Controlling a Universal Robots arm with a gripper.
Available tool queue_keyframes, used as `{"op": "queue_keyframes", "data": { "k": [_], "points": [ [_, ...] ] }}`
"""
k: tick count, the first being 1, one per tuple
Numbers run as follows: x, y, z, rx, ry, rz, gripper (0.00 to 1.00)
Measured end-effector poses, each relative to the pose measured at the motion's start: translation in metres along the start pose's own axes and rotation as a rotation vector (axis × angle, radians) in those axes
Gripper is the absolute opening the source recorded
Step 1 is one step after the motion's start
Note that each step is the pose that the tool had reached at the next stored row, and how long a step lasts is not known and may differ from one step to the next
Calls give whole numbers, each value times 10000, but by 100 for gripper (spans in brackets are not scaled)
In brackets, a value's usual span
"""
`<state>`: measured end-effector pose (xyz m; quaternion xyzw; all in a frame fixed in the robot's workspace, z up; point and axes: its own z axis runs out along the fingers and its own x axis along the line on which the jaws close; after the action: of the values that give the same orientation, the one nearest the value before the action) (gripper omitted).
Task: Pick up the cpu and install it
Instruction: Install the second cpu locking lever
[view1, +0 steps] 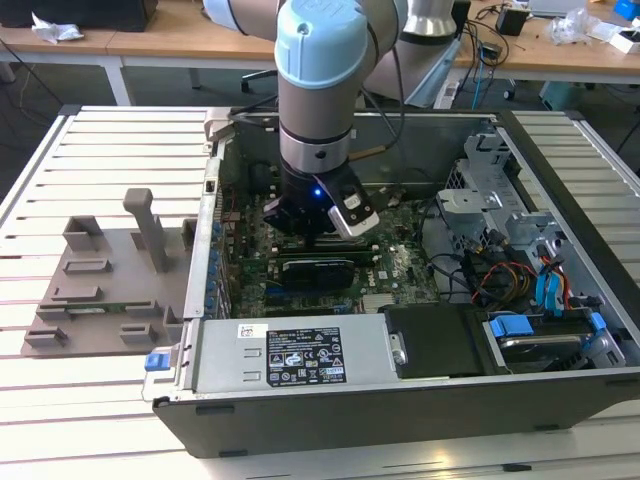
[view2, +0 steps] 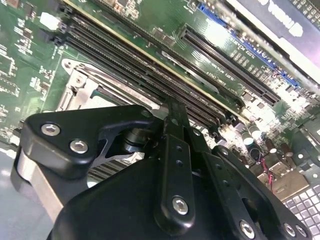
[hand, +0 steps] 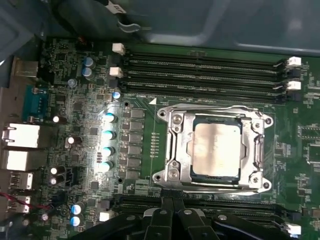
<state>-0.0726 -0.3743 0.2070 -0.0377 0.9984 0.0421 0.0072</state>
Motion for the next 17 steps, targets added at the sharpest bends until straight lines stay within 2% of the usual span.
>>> {"op": "queue_keyframes", "data": {
  "k": [4,8,13,17],
  "points": [
    [40,26,16,-2,7,-86,11],
    [54,58,28,-3,13,-155,11],
    [70,102,83,0,30,-304,11],
    [74,116,85,-8,14,-375,11]
  ]
}}
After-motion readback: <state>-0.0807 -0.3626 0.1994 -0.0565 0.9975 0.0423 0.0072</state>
